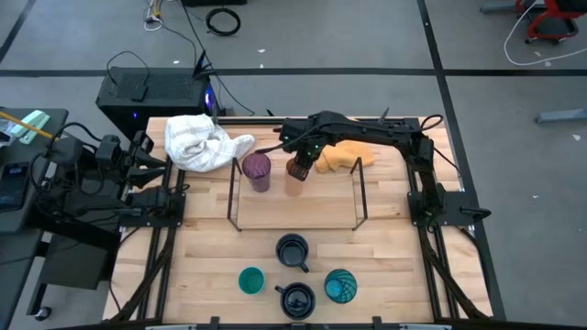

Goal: Stack small to large cups/mugs on shelf
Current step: Put the orange cup on the shelf, then put the top blue mug on the shelf

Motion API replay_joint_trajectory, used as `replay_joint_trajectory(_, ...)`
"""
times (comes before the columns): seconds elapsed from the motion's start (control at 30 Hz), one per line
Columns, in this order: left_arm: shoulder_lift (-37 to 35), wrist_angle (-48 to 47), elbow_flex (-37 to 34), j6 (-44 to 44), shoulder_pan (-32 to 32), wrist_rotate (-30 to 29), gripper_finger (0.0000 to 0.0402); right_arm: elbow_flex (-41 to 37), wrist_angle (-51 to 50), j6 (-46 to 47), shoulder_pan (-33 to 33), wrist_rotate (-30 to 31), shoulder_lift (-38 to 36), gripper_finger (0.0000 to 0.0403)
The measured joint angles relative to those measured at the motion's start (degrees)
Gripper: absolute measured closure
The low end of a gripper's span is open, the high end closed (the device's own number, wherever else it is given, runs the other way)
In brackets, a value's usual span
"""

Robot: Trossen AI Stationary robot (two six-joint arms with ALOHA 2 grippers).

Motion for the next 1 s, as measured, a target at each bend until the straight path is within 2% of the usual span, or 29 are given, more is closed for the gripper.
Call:
replay_joint_trajectory(0.57, 0.0, 0.0, 0.0, 0.1, 0.0, 0.0, 0.0321, 0.4, 0.1, -0.2, 0.1, -1.1, -0.6, 0.0295)
replay_joint_trajectory(0.8, 0.0, 0.0, 0.0, 0.1, 0.0, 0.0, 0.0315, 5.5, -1.3, -0.2, -0.1, -0.5, -1.3, 0.0295)
replay_joint_trajectory(1.0, 0.0, 0.0, 0.0, 0.1, 0.0, 0.0, 0.0319, 9.0, -6.7, -0.1, 0.1, -0.1, -1.3, 0.0295)
